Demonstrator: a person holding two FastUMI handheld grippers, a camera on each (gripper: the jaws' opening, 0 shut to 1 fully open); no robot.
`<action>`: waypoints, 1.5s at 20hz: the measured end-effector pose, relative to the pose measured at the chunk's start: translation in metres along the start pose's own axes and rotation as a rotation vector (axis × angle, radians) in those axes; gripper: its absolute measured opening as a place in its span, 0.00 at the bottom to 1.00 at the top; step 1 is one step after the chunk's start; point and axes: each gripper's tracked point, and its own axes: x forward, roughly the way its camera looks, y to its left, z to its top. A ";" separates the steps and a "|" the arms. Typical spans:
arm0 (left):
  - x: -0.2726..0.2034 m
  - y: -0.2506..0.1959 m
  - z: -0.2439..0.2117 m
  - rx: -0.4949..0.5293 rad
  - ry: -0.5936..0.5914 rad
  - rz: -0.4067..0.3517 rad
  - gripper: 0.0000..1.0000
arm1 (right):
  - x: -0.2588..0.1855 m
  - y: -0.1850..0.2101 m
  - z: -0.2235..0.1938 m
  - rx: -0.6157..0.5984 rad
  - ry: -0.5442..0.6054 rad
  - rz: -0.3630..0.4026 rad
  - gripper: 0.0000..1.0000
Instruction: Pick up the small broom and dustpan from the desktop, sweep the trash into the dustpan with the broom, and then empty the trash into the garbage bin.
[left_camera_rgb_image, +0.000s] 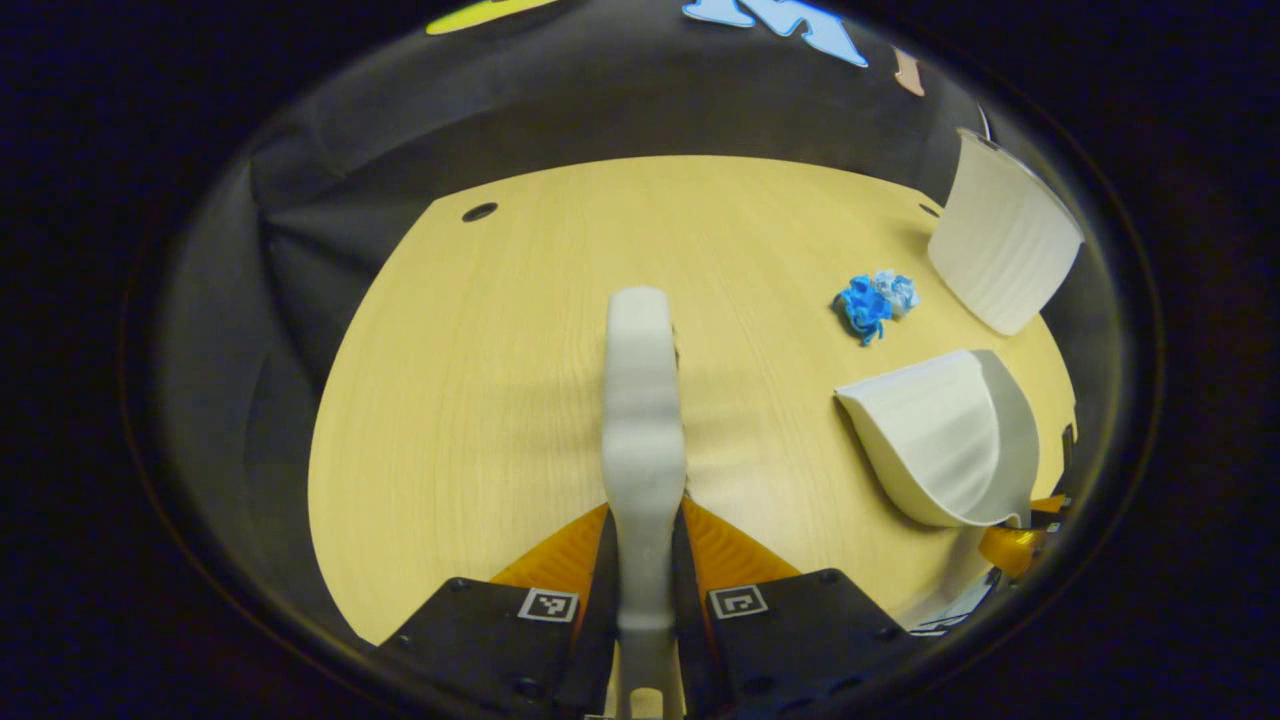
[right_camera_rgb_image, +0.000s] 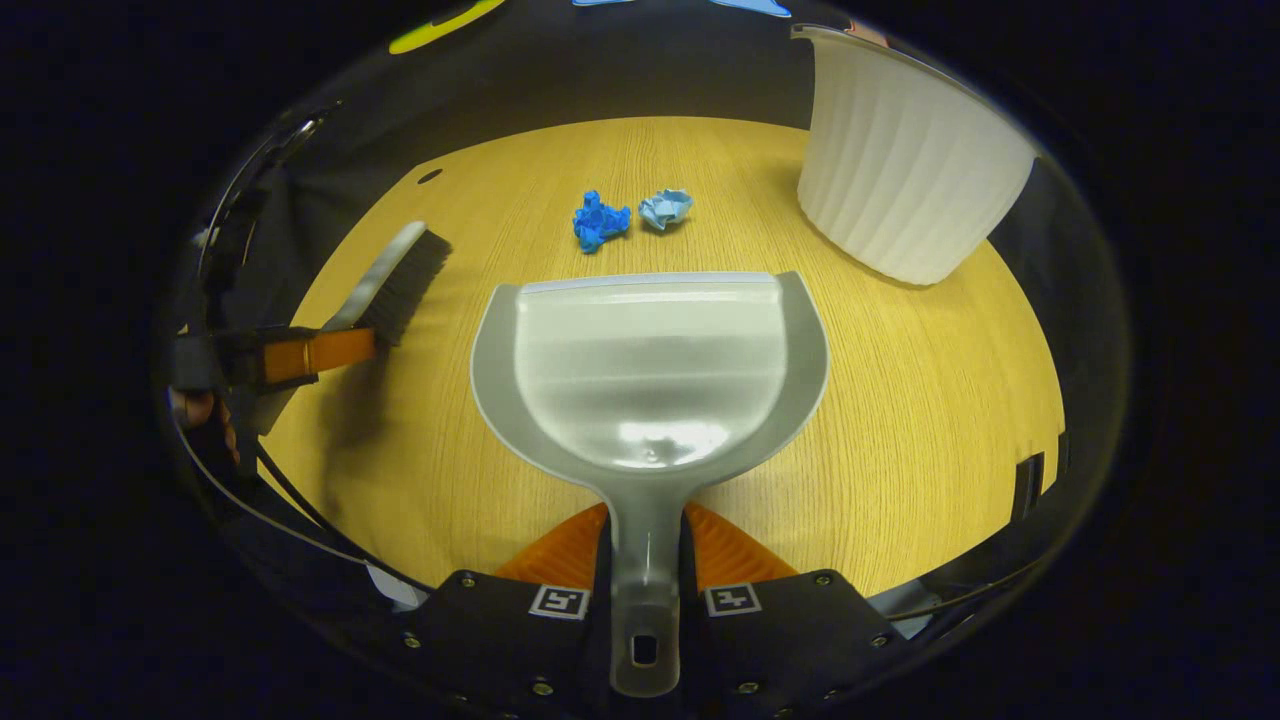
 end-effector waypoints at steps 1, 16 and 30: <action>0.006 -0.002 0.014 0.021 -0.006 -0.015 0.34 | 0.001 -0.001 0.001 0.000 0.001 0.000 0.27; 0.064 -0.092 0.111 0.382 -0.025 -0.214 0.35 | 0.002 -0.004 0.003 -0.015 0.018 0.008 0.27; 0.025 -0.196 0.087 0.735 0.042 -0.611 0.36 | -0.004 -0.001 0.012 -0.016 0.010 0.010 0.28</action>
